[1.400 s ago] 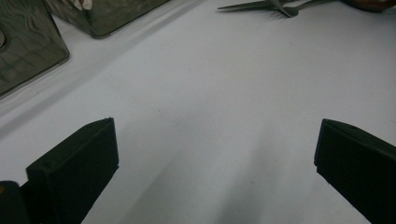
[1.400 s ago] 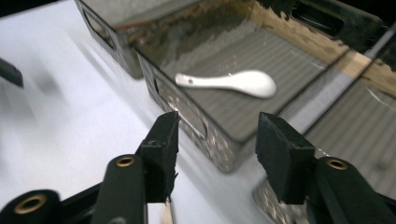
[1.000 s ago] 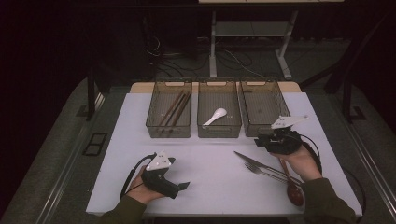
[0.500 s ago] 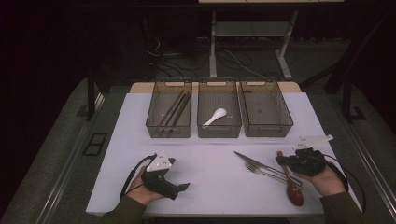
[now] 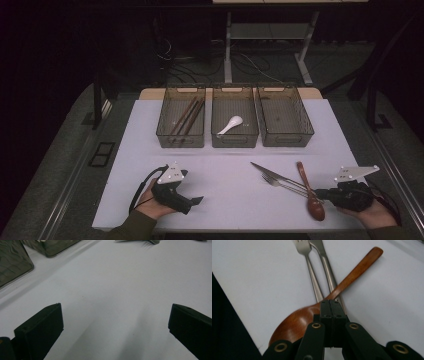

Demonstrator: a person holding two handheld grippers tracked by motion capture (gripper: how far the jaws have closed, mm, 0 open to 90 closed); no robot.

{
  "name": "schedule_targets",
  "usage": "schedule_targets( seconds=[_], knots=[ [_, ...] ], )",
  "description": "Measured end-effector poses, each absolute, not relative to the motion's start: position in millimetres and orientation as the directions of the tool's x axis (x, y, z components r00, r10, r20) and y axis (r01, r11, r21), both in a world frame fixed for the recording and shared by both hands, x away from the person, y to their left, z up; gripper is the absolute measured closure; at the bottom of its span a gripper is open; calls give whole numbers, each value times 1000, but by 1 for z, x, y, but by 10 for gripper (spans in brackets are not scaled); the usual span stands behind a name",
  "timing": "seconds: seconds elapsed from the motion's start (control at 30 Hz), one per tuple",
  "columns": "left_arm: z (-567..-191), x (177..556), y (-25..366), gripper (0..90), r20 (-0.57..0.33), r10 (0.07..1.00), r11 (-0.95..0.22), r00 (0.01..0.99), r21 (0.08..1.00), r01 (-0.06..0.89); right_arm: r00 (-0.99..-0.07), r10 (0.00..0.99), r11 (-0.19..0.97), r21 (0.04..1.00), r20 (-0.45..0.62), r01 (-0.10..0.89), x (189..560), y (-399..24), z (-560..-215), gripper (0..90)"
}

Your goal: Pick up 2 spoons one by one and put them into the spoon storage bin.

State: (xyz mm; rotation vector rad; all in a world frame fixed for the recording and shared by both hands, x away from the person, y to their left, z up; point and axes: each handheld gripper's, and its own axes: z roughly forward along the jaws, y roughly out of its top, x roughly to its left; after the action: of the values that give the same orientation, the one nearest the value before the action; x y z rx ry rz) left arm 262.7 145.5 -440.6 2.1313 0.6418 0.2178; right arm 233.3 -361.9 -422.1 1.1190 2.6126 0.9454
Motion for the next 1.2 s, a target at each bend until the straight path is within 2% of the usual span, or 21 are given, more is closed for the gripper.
schedule_targets(
  seconds=[0.27,0.43,0.77,1.2],
  knots=[
    [-441,263,145,0,-74,516,-495,854,788,367,-697,709,513,597,109,616,228,-370,-427,898],
    [-442,263,143,0,-78,520,-491,851,788,372,-685,723,500,617,88,608,244,-363,-426,898],
    [-442,263,144,0,-80,520,-489,850,788,373,-650,758,499,594,53,631,282,-341,-434,899],
    [-442,263,144,0,-79,517,-491,853,788,371,-693,717,529,589,75,611,304,-314,-438,899]
  ],
)
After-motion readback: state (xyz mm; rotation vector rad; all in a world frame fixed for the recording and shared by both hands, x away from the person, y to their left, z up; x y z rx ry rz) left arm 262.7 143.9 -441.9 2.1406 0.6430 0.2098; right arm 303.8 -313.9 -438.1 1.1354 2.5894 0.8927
